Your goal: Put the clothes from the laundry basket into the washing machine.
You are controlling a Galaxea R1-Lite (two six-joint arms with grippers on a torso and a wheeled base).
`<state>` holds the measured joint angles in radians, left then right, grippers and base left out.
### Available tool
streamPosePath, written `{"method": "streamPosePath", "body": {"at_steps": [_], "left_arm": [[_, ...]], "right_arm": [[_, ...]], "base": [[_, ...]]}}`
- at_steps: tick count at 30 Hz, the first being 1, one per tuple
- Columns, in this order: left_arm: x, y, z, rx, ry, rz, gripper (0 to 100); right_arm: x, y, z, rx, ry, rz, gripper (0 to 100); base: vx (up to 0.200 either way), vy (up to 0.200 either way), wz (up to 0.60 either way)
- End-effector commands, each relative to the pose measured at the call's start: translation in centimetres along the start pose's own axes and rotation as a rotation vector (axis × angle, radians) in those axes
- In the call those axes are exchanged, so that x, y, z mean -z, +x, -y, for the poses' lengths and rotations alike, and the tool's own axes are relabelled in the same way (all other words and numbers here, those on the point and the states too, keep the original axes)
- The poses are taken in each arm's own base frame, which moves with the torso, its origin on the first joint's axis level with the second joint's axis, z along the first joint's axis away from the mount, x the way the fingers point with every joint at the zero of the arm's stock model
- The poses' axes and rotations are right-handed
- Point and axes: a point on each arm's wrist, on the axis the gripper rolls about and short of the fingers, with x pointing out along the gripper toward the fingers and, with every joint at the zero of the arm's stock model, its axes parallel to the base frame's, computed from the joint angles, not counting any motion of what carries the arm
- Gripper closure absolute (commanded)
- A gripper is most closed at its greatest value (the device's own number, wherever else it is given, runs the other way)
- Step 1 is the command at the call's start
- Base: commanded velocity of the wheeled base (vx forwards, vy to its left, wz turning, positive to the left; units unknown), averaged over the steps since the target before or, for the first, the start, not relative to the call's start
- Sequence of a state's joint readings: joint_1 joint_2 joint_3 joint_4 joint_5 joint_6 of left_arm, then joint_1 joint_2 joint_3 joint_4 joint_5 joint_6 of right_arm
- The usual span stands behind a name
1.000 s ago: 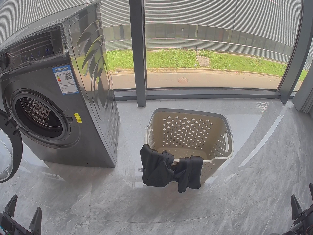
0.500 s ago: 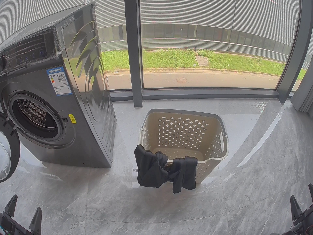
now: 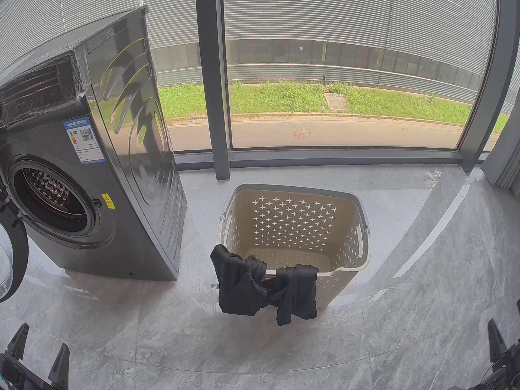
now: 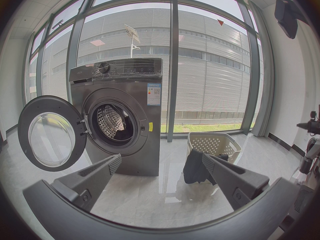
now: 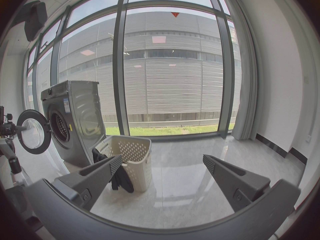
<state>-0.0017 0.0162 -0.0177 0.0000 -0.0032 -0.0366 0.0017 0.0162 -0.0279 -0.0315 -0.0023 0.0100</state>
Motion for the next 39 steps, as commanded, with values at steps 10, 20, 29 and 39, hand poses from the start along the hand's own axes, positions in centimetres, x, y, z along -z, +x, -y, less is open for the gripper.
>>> {"method": "streamPosePath", "body": {"at_steps": [10, 20, 29, 39], "left_arm": [[0.5, 0.0, 0.0, 0.000, 0.000, 0.000, 0], [0.5, 0.0, 0.0, 0.001, 0.000, 0.000, 0], [0.5, 0.0, 0.0, 0.001, 0.000, 0.000, 0], [0.5, 0.0, 0.0, 0.001, 0.000, 0.000, 0]], "right_arm": [[-7.4, 3.6, -1.0, -0.459, 0.044, -0.251, 0], [-7.3, 10.0, -2.8, -0.660, 0.137, -0.463, 0], [-5.7, 15.0, -5.2, -0.659, 0.145, -0.576, 0], [-3.3, 19.0, -9.1, -0.742, 0.131, -0.575, 0]], "base": [[0.000, 0.000, 0.00], [0.000, 0.000, 0.00], [0.000, 0.000, 0.00], [0.000, 0.000, 0.00]]}}
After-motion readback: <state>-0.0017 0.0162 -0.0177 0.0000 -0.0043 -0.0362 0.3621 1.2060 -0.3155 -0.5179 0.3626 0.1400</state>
